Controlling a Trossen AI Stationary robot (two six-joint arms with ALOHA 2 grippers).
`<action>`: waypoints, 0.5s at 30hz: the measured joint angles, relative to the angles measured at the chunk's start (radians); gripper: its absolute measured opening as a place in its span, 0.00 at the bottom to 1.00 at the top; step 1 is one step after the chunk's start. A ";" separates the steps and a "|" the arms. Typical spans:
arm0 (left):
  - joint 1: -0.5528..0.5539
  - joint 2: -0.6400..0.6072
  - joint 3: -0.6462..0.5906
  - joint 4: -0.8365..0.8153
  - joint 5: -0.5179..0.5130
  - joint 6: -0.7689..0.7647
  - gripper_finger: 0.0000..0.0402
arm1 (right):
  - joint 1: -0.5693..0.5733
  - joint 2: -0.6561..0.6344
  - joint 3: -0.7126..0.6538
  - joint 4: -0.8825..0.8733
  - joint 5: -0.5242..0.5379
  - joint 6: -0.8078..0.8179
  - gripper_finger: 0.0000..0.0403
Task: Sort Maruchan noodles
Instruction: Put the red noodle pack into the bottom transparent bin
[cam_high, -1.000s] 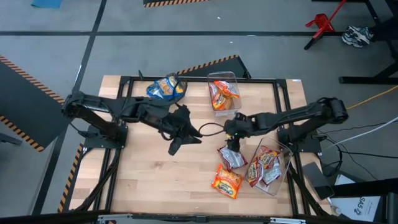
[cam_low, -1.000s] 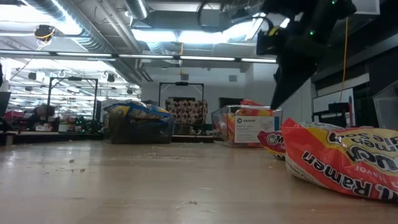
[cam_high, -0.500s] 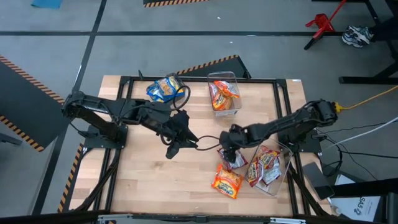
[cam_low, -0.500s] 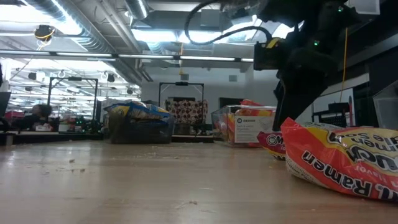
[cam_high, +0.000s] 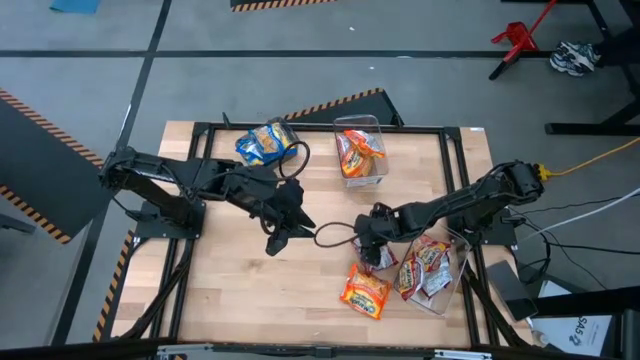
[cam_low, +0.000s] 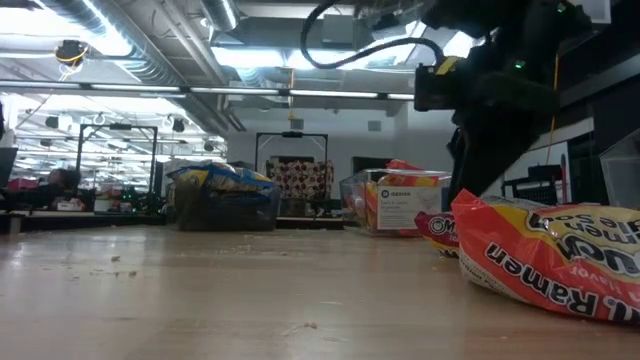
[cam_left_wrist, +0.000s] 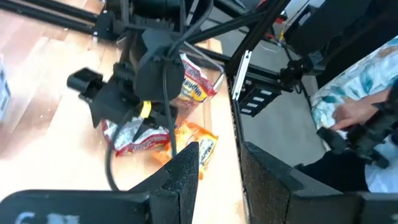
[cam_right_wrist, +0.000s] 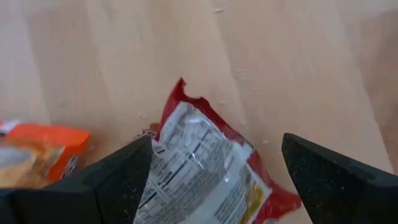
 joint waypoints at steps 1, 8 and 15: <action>-0.001 0.000 0.000 -0.006 -0.010 0.000 0.29 | -0.001 -0.007 0.002 -0.004 0.003 0.006 0.86; -0.054 0.005 -0.013 -0.050 -0.284 0.104 0.29 | 0.000 -0.100 0.197 -0.246 0.089 -0.030 0.86; -0.012 0.030 -0.240 0.280 -0.299 0.183 0.29 | 0.019 -0.212 0.485 -0.630 0.202 -0.042 0.86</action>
